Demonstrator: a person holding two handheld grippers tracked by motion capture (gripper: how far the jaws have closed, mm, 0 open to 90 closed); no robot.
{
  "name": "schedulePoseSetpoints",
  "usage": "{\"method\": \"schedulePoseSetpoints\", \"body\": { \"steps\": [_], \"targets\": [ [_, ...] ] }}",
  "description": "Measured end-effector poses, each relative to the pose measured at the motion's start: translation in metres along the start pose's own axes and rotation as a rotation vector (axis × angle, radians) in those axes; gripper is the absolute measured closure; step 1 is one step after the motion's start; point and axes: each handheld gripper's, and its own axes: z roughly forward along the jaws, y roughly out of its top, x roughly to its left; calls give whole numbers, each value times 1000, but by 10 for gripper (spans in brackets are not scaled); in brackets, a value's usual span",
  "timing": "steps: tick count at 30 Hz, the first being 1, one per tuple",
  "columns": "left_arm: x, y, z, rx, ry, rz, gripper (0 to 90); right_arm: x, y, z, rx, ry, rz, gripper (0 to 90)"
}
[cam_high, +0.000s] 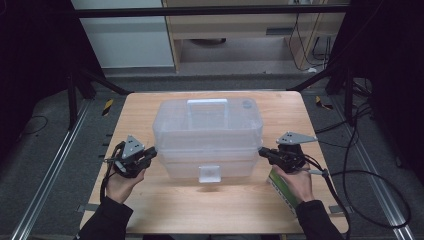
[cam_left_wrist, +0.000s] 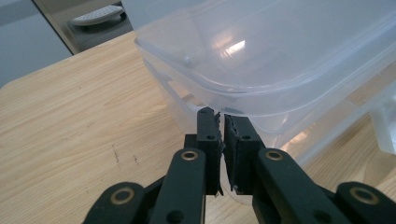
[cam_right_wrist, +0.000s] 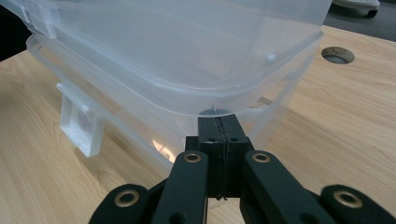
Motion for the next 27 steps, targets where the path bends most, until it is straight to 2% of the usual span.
{"method": "schedulePoseSetpoints", "body": {
  "steps": [16, 27],
  "targets": [
    [0, 3, -2, -21, 17, -3, 848, 0, 4, -5, -13, -2, 0, 897],
    [1, 8, -1, -38, 46, -6, 842, 1, 7, -6, -50, -20, -12, 886]
  ]
}}
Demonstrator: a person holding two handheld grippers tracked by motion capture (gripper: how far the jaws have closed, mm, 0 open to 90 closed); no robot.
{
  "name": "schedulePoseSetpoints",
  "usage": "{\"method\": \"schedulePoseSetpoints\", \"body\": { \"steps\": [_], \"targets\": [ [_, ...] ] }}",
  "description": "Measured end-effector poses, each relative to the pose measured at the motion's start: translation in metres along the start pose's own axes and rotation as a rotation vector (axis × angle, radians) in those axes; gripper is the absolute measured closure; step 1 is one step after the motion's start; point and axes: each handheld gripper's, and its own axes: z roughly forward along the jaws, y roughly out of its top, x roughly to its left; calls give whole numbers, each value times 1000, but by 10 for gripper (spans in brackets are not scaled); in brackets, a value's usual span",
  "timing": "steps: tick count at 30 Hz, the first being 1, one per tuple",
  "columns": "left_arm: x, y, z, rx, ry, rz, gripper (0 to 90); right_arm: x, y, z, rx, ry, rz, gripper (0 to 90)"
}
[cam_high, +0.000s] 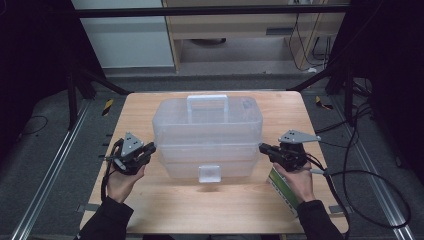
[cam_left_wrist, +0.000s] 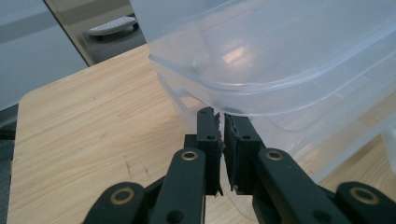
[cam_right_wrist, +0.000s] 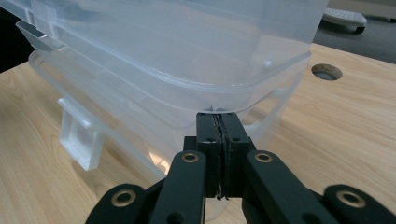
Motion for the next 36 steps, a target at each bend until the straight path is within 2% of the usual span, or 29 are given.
{"method": "schedulePoseSetpoints", "body": {
  "steps": [7, 14, 18, 27, 36],
  "targets": [
    [-1, -2, 1, -12, 29, 2, 789, 0, 0, 0, -7, -6, -5, 899],
    [-3, -2, 4, -26, 62, 10, 669, 0, 0, 0, -11, 1, -7, 900],
    [-4, -2, 5, -32, 69, 12, 641, 0, 0, 0, -16, 0, -8, 900],
    [-9, -2, 10, -57, 81, 33, 637, 0, 0, -1, -18, 3, -7, 900],
    [-8, 2, 9, -73, 82, 28, 652, 0, 1, -4, -31, -2, -8, 883]
  ]
}}
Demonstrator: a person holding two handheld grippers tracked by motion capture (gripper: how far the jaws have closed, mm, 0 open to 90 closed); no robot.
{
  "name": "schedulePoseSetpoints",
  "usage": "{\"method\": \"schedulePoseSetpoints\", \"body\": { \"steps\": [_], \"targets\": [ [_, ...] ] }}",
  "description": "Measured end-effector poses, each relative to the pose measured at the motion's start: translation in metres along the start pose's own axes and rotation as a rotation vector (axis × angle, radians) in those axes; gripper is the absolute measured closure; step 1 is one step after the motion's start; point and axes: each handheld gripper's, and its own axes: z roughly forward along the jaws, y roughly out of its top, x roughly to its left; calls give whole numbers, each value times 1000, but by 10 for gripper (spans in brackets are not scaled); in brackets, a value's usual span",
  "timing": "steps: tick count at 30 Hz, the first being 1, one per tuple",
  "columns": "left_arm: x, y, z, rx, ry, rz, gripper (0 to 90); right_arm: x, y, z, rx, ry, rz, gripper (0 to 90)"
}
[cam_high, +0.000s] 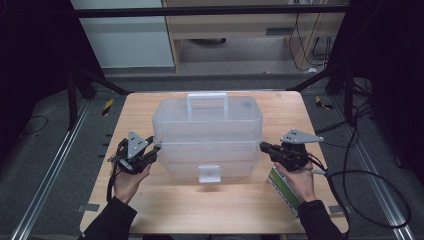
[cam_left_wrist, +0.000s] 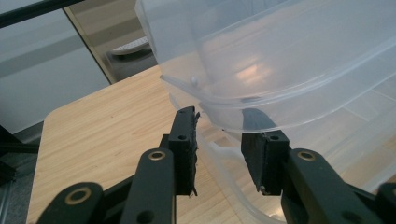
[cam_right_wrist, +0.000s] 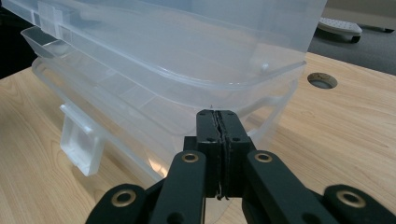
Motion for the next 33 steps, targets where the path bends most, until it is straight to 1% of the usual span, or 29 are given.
{"method": "schedulePoseSetpoints", "body": {
  "steps": [5, 8, 13, 17, 19, 22, 25, 26, 29, 31, 33],
  "targets": [
    [1, 3, 0, -15, 10, 4, 662, -1, 0, -1, -3, -11, -3, 875],
    [2, 5, 0, -23, 10, -1, 663, -1, 0, -2, -3, -11, -6, 867],
    [4, 10, 0, -52, 21, -3, 664, 0, 0, -4, 13, -23, -10, 824],
    [6, 13, 1, -64, 24, -7, 667, -1, 0, -8, 46, -42, -27, 770],
    [6, 14, 2, -71, 24, -9, 668, -2, 2, -10, 60, -47, -21, 757],
    [7, 16, 2, -77, 31, -6, 671, -3, 7, -13, 91, -64, -43, 722],
    [8, 17, 3, -79, 35, -5, 676, -3, 14, -14, 111, -76, -54, 659],
    [9, 18, 3, -80, 36, -6, 678, -4, 16, -13, 113, -86, -55, 633],
    [10, 21, 4, -81, 40, -4, 683, -5, 20, -8, 132, -90, -39, 588],
    [11, 23, 4, -83, 40, -4, 685, -6, 23, -3, 151, -95, -41, 563],
    [12, 24, 5, -85, 40, -4, 687, -6, 24, 2, 169, -95, -38, 558]
  ]
}}
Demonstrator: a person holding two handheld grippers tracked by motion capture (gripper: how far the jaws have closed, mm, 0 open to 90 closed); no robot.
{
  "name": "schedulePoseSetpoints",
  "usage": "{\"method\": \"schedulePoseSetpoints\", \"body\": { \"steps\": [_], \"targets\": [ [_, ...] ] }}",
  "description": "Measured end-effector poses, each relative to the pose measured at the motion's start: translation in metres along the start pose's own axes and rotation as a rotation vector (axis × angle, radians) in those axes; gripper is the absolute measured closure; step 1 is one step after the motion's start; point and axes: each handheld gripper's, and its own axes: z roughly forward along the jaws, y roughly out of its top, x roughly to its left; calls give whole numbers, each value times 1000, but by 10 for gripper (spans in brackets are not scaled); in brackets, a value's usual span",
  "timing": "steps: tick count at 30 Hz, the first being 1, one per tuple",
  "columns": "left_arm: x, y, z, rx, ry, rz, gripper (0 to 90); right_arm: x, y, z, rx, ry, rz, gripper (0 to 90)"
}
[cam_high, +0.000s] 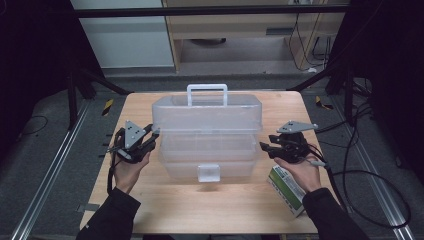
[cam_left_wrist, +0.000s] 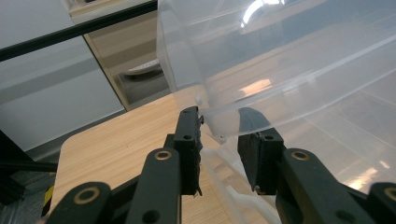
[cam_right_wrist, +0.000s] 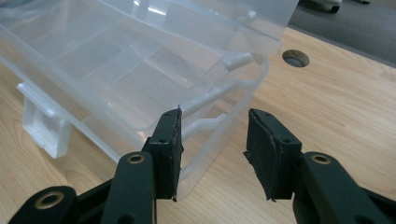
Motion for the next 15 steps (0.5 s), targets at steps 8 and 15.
{"method": "schedulePoseSetpoints", "body": {
  "steps": [8, 15],
  "targets": [
    [2, 2, 2, 5, 2, 2, 693, -1, -1, 22, 70, -44, 52, 618],
    [2, 2, 2, 7, 2, 5, 694, 3, -9, 35, 110, -18, 78, 675]
  ]
}}
